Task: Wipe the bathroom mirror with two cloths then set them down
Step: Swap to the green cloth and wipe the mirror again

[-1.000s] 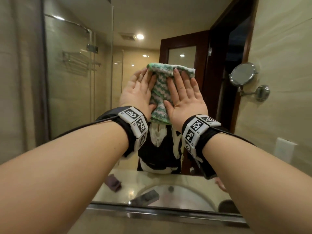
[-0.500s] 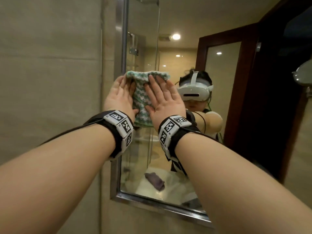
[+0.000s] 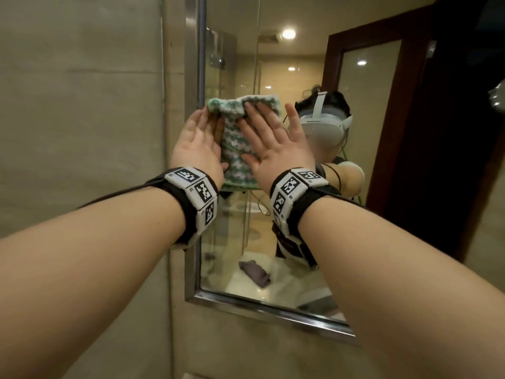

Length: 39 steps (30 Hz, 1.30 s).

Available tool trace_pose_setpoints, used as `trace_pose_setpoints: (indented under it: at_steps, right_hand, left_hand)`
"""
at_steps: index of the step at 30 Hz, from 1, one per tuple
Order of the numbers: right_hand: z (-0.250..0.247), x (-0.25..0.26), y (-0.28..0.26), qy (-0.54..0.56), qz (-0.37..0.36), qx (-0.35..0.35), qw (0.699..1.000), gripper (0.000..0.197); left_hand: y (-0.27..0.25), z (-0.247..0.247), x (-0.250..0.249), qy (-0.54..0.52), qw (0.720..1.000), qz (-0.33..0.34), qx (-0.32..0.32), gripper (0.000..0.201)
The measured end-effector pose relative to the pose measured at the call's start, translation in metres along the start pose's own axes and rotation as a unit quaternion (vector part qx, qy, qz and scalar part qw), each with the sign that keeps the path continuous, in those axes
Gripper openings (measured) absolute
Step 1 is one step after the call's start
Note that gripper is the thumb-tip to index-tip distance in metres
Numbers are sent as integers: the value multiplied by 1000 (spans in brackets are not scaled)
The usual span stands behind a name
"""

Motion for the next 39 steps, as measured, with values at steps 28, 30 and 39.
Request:
trace_pose_setpoints:
  at_steps: [28, 30, 39]
  right_hand:
    - [24, -264, -141, -62, 166, 102, 979, 62]
    - [22, -278, -148, -73, 174, 121, 975, 61]
    - [23, -298, -158, -62, 167, 154, 972, 66]
  left_hand:
    - [-8, -181, -196, -67, 955, 161, -239, 70]
    - [-10, -192, -208, -82, 952, 167, -245, 70]
    - [-12, -206, -224, -89, 950, 166, -250, 69]
Point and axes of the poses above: each hand's wrist, its own y-axis towards the middle knuckle, its own z-axis out of the palm, x = y × z, the point moved 1 cm from there along y, towards the middle knuckle, and after that the axes turned 14 degrees about z, right-handed, at the moved point
